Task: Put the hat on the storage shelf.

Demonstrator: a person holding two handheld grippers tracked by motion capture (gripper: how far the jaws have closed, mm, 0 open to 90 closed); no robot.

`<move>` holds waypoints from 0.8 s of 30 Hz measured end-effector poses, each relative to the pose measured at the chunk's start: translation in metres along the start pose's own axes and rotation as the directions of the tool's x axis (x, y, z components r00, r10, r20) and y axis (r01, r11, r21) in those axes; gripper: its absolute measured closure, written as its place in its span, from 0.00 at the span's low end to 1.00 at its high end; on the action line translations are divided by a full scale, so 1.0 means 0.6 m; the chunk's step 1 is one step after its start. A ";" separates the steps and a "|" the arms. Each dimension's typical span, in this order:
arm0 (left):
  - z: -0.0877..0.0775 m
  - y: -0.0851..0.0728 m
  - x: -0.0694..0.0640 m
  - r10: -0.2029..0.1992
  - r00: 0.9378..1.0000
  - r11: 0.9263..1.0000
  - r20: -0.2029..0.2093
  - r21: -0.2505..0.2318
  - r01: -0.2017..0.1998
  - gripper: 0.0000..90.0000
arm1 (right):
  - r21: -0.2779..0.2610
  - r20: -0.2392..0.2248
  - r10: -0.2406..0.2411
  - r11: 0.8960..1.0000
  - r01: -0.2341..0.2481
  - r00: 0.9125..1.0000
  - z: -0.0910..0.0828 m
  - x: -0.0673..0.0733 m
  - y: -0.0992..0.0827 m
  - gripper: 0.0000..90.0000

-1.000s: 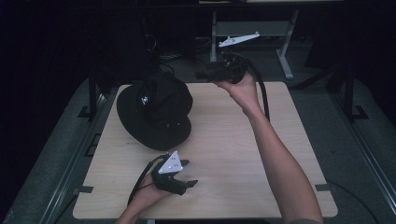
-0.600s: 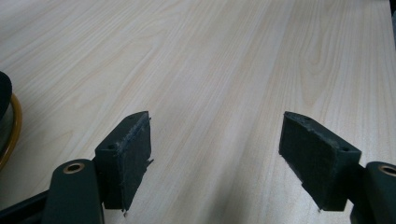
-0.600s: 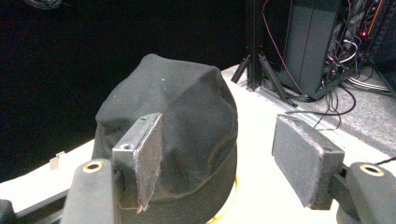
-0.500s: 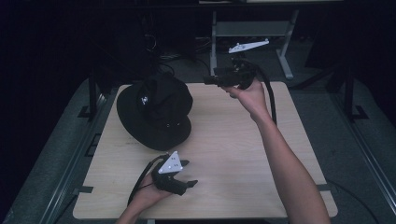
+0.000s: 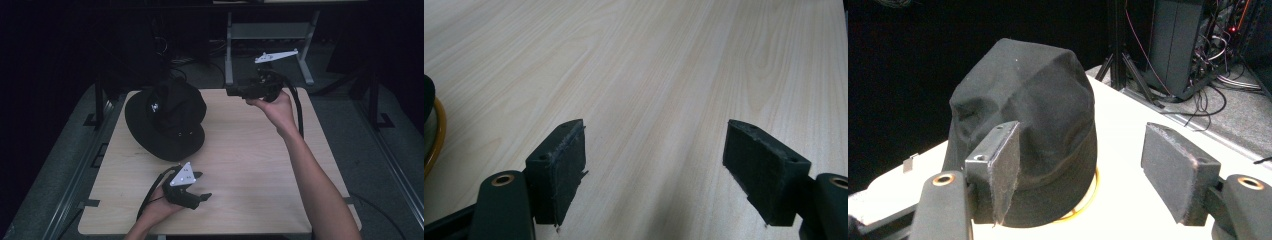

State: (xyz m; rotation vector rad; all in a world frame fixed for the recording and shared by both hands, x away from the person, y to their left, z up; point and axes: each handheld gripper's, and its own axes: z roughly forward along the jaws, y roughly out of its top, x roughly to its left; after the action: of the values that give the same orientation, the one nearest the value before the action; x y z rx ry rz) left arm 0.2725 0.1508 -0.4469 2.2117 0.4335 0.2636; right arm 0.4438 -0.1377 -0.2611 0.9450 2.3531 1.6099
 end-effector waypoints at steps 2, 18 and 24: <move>0.000 0.000 0.000 -0.001 1.000 1.000 0.001 -0.001 0.001 0.27 | 0.000 0.004 0.002 1.000 -0.002 1.000 -0.005 -0.002 -0.004 0.34; 0.002 0.000 0.000 0.000 1.000 1.000 -0.004 0.001 0.000 0.27 | 0.016 0.018 0.025 1.000 -0.025 1.000 -0.033 -0.015 -0.049 0.32; 0.001 -0.001 0.001 -0.003 1.000 1.000 -0.003 0.003 0.003 0.27 | 0.027 0.017 0.041 0.999 -0.041 0.999 -0.045 -0.022 -0.070 0.31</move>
State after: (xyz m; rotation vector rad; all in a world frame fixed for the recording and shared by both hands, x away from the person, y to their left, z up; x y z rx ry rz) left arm 0.2730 0.1511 -0.4475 2.2138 0.4391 0.2642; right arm 0.4247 -0.1763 -0.2897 1.0146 2.3659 1.5822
